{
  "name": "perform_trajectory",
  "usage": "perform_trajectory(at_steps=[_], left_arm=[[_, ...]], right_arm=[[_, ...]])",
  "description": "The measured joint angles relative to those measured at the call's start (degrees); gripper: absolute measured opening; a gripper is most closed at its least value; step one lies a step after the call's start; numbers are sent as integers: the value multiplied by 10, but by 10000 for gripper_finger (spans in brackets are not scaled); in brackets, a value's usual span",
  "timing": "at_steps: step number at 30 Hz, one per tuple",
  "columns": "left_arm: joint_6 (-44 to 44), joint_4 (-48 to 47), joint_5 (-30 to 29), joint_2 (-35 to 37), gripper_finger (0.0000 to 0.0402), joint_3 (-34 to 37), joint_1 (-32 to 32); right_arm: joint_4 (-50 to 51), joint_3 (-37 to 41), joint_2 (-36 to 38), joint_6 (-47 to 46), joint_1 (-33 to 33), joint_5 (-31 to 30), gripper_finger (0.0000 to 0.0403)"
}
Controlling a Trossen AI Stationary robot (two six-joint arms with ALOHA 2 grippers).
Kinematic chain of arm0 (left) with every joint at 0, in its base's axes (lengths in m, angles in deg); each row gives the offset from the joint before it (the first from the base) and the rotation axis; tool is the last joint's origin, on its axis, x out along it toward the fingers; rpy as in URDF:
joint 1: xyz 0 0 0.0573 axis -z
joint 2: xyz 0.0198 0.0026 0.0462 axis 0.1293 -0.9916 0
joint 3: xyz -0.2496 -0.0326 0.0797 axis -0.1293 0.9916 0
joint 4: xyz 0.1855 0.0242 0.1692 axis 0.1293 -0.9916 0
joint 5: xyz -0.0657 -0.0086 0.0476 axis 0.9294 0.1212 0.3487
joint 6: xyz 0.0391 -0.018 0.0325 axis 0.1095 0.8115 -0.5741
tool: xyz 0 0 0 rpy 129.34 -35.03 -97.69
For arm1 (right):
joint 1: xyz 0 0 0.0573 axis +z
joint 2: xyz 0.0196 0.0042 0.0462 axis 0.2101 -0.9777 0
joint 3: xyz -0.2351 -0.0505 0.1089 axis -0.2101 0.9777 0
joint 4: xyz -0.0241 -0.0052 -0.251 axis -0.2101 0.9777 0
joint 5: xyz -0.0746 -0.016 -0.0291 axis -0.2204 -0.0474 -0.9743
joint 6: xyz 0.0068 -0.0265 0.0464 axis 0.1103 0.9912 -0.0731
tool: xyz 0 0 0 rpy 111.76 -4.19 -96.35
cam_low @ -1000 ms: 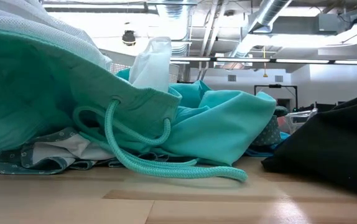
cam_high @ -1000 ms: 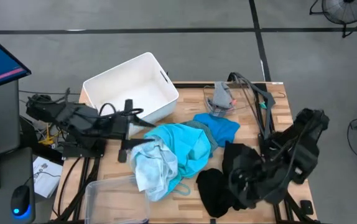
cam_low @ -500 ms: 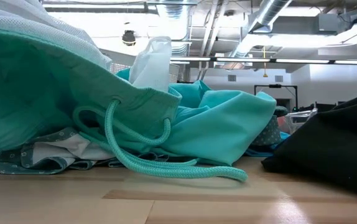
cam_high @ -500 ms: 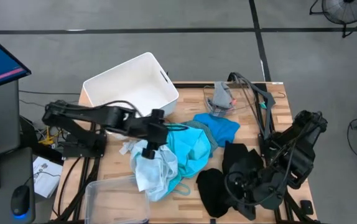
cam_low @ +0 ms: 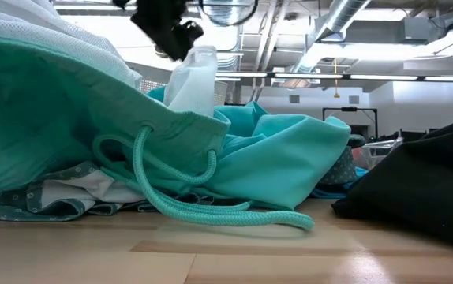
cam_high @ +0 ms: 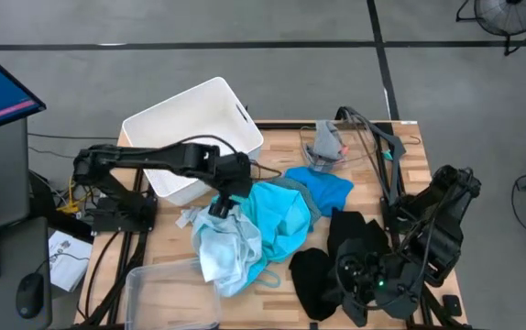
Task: Pick & Place Cloths
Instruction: Put the light blue shorts into the bottom transparent bin
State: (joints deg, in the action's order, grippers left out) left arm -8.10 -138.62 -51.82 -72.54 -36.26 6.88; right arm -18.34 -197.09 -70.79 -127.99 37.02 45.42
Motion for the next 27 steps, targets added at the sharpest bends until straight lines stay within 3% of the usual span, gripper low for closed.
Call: perform_trajectory(at_steps=[6, 10, 17, 23, 27], left_arm=[[-10, 6, -1, 0, 236, 62, 30], [-10, 32, -66, 0, 236, 97, 41], [16, 189, -125, 0, 236, 162, 24], [74, 262, -121, 0, 233, 197, -6], [88, 321, -115, -8, 190, 232, -27]], right_arm=[[-2, 0, -19, 6, 4, -15, 281], [-26, -1, -24, 33, 2, -16, 281], [-26, 0, -34, 141, -18, -22, 281], [-23, -6, -5, 188, -70, 17, 281], [-23, -8, 34, 238, -101, 69, 281]])
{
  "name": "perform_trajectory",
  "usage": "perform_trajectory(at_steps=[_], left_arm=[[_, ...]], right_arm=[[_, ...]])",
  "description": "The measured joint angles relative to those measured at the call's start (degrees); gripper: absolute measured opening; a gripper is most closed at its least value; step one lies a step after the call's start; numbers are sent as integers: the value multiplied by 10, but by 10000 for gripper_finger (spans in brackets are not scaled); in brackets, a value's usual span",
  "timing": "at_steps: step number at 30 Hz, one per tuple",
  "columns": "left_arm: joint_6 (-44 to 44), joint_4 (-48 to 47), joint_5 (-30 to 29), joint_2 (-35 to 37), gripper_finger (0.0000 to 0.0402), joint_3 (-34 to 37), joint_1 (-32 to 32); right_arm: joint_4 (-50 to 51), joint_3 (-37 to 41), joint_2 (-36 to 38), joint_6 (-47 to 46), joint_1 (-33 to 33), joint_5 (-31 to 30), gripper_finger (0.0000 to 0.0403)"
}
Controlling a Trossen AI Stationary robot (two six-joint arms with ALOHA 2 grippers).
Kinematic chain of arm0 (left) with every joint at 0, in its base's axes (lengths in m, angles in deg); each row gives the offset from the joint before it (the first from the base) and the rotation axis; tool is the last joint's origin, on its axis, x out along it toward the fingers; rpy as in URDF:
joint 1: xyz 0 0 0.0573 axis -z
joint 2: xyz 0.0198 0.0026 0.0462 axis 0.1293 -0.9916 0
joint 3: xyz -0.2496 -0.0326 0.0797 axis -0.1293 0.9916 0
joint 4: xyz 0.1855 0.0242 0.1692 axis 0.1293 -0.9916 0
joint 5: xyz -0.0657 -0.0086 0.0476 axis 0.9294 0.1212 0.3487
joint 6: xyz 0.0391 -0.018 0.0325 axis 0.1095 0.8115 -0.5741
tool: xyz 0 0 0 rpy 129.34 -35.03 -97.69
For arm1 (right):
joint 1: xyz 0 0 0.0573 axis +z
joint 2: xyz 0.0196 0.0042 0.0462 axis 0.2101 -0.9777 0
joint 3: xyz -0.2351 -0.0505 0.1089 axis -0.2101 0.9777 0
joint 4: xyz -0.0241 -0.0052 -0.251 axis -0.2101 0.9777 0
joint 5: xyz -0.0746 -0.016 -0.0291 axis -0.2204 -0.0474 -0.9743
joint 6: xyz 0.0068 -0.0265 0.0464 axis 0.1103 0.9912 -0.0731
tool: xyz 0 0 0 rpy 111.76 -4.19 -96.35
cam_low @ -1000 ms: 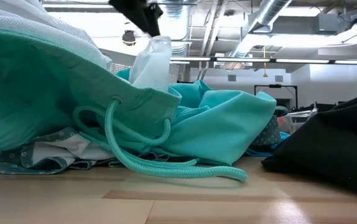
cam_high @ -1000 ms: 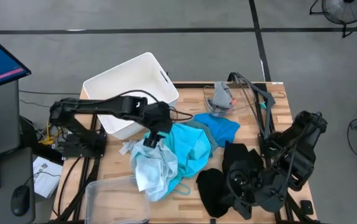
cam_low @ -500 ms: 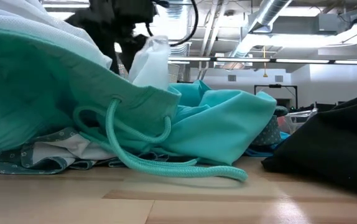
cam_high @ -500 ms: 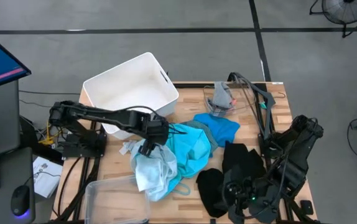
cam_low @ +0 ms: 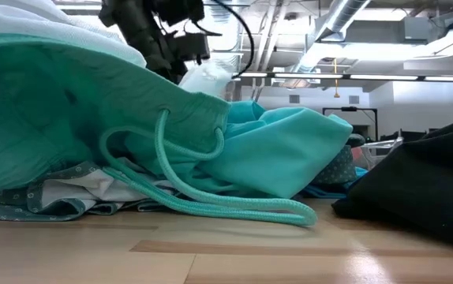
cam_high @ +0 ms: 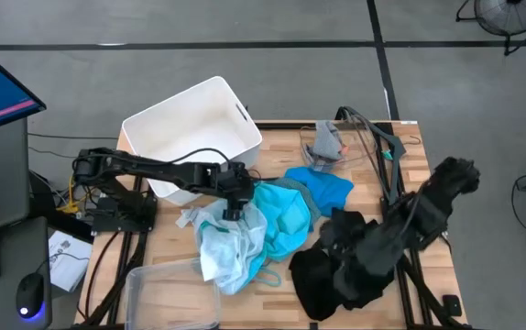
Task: Pick & Place Cloths
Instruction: Put the light blue shorts into the bottom transparent bin
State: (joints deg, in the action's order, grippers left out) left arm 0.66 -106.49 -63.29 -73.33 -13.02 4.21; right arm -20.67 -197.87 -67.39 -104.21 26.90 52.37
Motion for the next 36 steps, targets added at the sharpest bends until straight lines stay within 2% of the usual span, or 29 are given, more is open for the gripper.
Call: perform_trajectory(at_steps=[3, 6, 8, 12, 18, 23, 28, 31, 36], left_arm=[[6, 24, 5, -27, 120, 16, -16], [20, 26, 9, -56, 34, 16, -25], [34, 25, 17, -67, 12, 14, -26], [35, 9, 29, -41, 2, -5, -11], [71, -7, 53, 98, 0, -39, 42], [165, 1, 53, 226, 0, -56, 100], [205, 48, 14, 336, 0, -66, 162], [236, 89, 4, 384, 0, -66, 191], [279, 131, 3, 435, 1, -66, 245]], right_arm=[[0, 0, 28, 23, -13, 18, 281], [0, 0, 52, 26, -16, 5, 281], [1, 0, 58, 18, -14, -24, 281], [40, 0, 54, -17, 0, -110, 274], [141, 0, 2, -122, 22, -198, 255], [143, 0, -51, -160, 17, -200, 249], [96, 0, -106, -91, -2, -199, 249], [71, 0, -130, -40, -26, -199, 250], [16, 0, -164, -31, -96, -201, 270]])
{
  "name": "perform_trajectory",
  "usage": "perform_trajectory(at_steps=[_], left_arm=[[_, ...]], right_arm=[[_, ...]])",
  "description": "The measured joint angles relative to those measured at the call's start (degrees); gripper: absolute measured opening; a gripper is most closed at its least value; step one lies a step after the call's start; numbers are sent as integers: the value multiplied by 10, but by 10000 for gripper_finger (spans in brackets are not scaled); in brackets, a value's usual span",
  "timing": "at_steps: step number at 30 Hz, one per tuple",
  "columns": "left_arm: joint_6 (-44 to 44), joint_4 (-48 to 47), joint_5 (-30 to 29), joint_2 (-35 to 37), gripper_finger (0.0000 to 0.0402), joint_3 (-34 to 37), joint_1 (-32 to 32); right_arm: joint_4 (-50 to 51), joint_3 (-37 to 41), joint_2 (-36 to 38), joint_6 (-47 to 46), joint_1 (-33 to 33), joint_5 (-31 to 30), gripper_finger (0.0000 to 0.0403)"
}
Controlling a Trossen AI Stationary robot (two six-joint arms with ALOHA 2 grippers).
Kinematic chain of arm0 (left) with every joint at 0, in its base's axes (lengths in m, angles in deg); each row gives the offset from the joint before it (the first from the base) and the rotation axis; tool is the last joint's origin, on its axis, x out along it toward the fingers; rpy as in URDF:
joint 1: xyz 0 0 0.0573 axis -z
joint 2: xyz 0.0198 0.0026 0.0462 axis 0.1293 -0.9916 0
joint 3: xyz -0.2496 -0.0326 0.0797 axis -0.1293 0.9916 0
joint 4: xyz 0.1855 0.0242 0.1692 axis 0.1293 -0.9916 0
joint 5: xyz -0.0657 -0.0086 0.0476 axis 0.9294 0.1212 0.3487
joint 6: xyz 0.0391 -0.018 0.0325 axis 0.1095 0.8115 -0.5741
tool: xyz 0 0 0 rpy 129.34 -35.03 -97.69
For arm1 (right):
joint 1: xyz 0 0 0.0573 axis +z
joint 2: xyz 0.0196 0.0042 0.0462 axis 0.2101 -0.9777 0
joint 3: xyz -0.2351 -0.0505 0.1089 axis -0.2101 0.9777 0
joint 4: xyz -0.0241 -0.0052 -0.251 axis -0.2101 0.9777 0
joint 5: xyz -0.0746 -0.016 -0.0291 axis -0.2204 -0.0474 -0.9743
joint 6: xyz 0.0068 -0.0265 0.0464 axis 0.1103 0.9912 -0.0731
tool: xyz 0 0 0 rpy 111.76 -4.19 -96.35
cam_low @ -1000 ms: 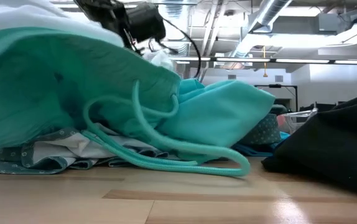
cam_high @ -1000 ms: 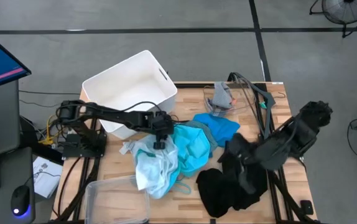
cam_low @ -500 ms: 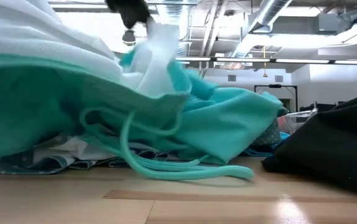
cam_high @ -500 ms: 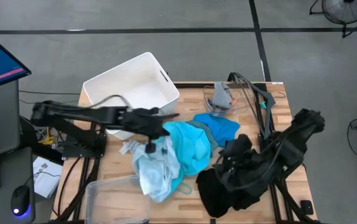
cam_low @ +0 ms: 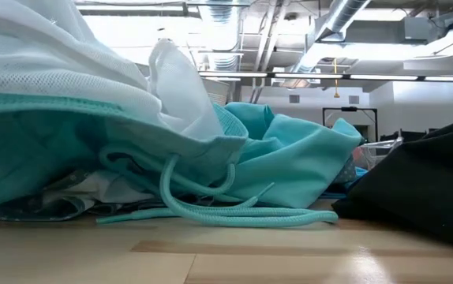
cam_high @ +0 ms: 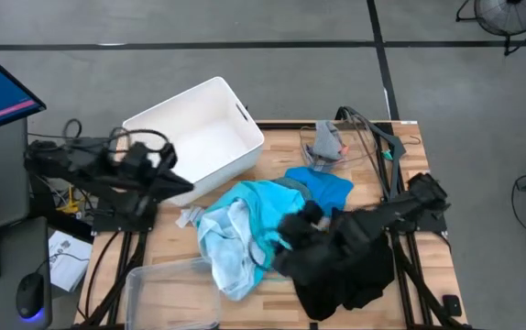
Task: Pick & Place Cloths
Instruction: Put the light blue shorts into the bottom transparent bin
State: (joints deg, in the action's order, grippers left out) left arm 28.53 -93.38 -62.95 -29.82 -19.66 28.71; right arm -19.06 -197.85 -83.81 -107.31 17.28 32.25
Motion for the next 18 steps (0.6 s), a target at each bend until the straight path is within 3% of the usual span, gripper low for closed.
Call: perform_trajectory(at_steps=[6, 14, 18], left_arm=[[-1, 11, 17, 5, 31, 0, 114], [-78, 114, -21, -35, 112, 0, 199], [-120, 116, -37, -36, 145, 1, 206]], right_arm=[[-75, 0, -65, 57, -106, 11, 331], [-133, 0, -122, 69, -204, 200, 381], [-110, 0, -151, 115, -226, 222, 380]])
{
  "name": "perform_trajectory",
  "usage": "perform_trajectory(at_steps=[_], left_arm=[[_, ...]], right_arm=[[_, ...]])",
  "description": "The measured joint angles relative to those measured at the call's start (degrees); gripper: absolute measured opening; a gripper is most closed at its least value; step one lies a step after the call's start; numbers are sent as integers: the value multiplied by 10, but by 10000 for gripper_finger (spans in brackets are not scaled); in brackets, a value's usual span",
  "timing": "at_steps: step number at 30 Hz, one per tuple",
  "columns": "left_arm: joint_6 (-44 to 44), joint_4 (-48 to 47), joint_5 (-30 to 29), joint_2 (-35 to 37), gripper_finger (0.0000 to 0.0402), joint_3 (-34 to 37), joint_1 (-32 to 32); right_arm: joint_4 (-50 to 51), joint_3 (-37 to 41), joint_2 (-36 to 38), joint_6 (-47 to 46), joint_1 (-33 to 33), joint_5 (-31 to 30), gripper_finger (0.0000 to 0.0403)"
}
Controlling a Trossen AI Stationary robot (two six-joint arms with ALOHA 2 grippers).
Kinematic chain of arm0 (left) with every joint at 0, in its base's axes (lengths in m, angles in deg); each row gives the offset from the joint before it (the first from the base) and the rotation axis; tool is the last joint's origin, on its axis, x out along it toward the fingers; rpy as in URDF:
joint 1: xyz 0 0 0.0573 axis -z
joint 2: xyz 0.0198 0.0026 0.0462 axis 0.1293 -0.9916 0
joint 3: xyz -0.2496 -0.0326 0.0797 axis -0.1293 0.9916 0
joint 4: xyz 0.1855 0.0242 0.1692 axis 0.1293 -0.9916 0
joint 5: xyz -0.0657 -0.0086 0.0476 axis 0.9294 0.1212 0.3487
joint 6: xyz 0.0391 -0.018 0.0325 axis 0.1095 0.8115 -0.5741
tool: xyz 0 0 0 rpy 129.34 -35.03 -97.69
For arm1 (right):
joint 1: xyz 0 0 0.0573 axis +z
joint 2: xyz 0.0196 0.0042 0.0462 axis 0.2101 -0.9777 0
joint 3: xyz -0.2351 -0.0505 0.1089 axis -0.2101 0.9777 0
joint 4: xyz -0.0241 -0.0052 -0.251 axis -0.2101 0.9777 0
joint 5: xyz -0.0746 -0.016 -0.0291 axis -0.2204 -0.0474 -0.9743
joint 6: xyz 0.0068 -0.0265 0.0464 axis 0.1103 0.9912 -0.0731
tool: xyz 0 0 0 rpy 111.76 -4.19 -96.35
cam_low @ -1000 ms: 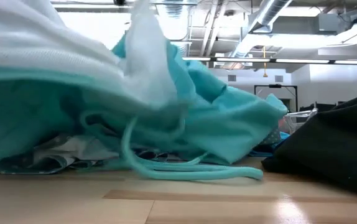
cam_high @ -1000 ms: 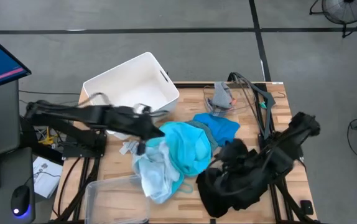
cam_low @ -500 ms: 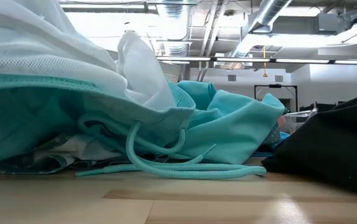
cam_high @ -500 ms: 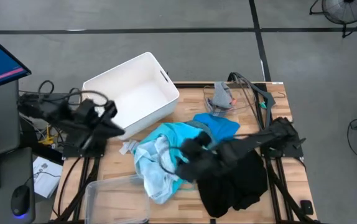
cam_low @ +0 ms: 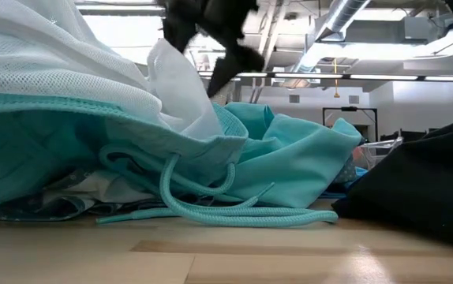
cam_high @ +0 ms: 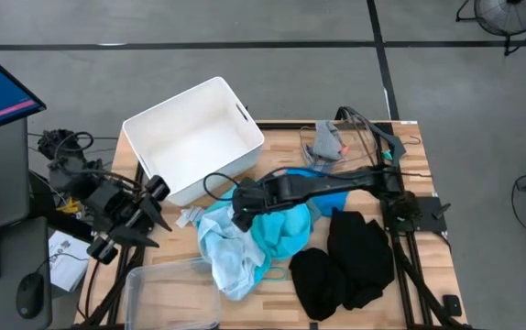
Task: Pick & Place Cloths
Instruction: Put the light blue shorts into the bottom transparent bin
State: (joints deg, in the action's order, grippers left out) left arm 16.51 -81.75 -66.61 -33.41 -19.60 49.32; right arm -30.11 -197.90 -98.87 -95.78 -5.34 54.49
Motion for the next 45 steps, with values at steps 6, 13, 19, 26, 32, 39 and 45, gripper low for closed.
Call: perform_trajectory(at_steps=[6, 13, 19, 26, 32, 39, 45], left_arm=[[-19, 2, -32, 12, 159, 0, 0], [-89, -16, -86, 40, 148, 0, -1], [-192, -24, -208, 43, 176, 0, -9], [-184, -51, -262, 17, 252, 31, -52], [-121, -29, -257, -64, 303, 71, -122], [-153, 121, -212, -187, 343, 77, -205], [-123, 187, -211, -230, 365, 76, -244]], right_arm=[[28, -1, -28, 15, -30, 14, 328], [18, 0, -12, 17, -35, 45, 33], [59, -11, 76, -11, -7, 49, 6], [40, -50, 233, -37, 72, -24, 2], [30, -56, 313, -34, 106, -154, 1], [-1, -55, 328, 42, 108, -186, 1], [-22, -55, 313, 75, 108, -127, 0]])
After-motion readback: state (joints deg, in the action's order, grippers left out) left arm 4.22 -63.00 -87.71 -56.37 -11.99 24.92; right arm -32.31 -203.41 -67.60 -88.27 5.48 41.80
